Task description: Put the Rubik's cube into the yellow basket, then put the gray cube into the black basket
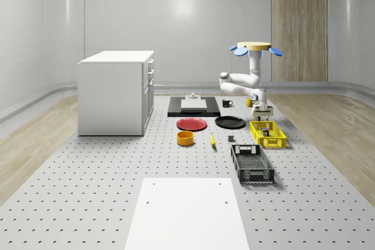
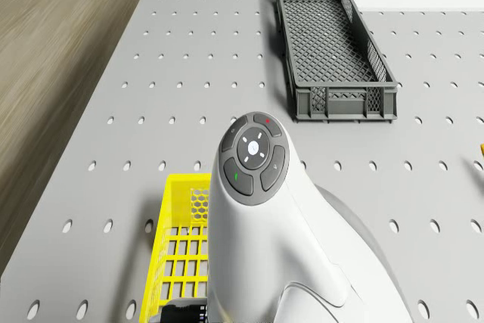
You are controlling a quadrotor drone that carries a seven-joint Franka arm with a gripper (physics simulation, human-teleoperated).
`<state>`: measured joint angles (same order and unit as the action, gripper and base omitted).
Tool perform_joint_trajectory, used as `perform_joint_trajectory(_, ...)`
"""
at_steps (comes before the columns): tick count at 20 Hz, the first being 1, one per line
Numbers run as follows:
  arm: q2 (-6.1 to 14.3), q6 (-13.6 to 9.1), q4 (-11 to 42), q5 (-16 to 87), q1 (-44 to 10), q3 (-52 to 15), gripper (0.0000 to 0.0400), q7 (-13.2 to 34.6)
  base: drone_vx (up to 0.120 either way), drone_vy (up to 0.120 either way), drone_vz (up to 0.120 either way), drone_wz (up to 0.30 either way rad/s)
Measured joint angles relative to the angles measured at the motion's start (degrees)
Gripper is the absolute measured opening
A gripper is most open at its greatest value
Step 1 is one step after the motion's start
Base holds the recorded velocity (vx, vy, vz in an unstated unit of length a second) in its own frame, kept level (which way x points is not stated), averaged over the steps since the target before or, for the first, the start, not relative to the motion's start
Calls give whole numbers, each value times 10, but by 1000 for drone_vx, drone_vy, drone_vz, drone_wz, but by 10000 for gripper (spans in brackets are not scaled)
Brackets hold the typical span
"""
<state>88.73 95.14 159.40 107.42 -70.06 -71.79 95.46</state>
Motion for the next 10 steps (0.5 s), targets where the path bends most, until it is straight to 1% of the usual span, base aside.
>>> perform_joint_trajectory(10,-1,-1,1,-1,1,-2,400,0,0,-120,0,0)
